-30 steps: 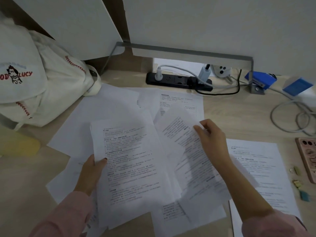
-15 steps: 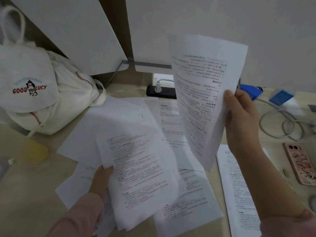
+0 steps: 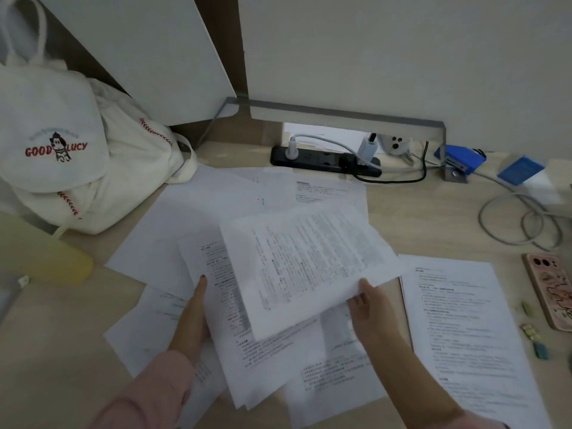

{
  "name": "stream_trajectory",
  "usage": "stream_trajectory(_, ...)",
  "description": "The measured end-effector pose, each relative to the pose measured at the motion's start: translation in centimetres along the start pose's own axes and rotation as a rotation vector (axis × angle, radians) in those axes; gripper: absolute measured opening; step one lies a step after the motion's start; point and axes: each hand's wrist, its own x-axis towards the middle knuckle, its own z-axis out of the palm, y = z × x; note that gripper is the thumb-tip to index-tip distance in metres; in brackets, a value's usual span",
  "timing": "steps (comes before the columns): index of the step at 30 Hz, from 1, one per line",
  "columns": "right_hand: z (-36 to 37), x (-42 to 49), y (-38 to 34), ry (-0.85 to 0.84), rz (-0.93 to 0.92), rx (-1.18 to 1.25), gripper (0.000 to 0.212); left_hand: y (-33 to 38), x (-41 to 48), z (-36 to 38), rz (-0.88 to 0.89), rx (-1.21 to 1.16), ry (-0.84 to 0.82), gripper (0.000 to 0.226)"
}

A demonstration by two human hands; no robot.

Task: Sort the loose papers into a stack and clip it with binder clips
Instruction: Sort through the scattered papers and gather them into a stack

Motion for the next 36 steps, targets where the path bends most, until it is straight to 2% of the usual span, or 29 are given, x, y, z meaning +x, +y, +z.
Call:
stream_trajectory(2, -0.3, 0.0, 1.7, -0.09, 0.082, -0.089, 0.024, -0.1, 0.2, 0.0, 0.001, 0.0, -0.025, 0.058)
stream_trajectory(5, -0.3, -0.5, 3.0, -0.185, 0.242, -0.254, 0.019, -0.5, 0.7, -0.6, 0.093, 0.173, 0.066, 0.038)
stream_trajectory(7, -0.6, -0.6, 2.6, -0.268, 0.287, -0.309, 0.03, -0.8, 0.8, -1.2, 0.163, 0.257, 0.104, 0.032)
stream_trajectory(9, -1.1, 0.1, 1.1, -0.297, 0.244, -0.297, 0.041, -0.8, 0.7, -1.5, 0.189, 0.286, 0.083, 0.035)
stream_trajectory(12, -1.8, 1.6, -1.8, -0.192, 0.136, -0.369, 0.03, -0.5, 0.4, -1.6, 0.186, 0.297, 0.07, 0.037)
stream_trajectory(14, -1.7, 2.2, -3.1, -0.105, 0.08, -0.629, 0.016, -0.3, 0.4, -1.8, 0.19, 0.289, 0.078, 0.035)
stream_trajectory(16, -1.4, 2.3, -3.5, -0.088, 0.031, -0.804, 0.01, -0.4, 0.2, -1.9, 0.22, 0.263, 0.1, 0.03)
stream_trajectory(20, -1.2, 1.4, -3.6, 0.033, -0.115, -0.717, 0.016, -0.7, 0.3, -1.5, 0.239, 0.082, 0.172, 0.02)
stream_trajectory(23, -1.6, 0.1, -2.5, 0.063, -0.065, -0.639, 0.017, -1.1, 0.5, -0.7, 0.214, -0.018, 0.168, 0.038)
stream_trajectory(26, -1.8, -1.3, 0.2, -0.064, 0.097, -0.782, 0.005, -1.2, 0.8, 0.1, 0.182, -0.032, 0.133, 0.052)
stream_trajectory(30, -1.5, -2.5, 3.8, -0.221, 0.342, -0.877, 0.014, -1.4, 1.1, 0.9, 0.173, 0.171, 0.13, 0.075)
stream_trajectory(34, -1.3, -3.1, 4.8, -0.45, 0.523, -1.038, 0.025, -1.9, 0.9, 1.4, 0.202, 0.284, 0.125, 0.043)
stream_trajectory(36, -1.7, -3.2, 4.0, -0.517, 0.517, -1.095, 0.026, -1.8, 1.0, 1.4, 0.207, 0.311, 0.136, 0.033)
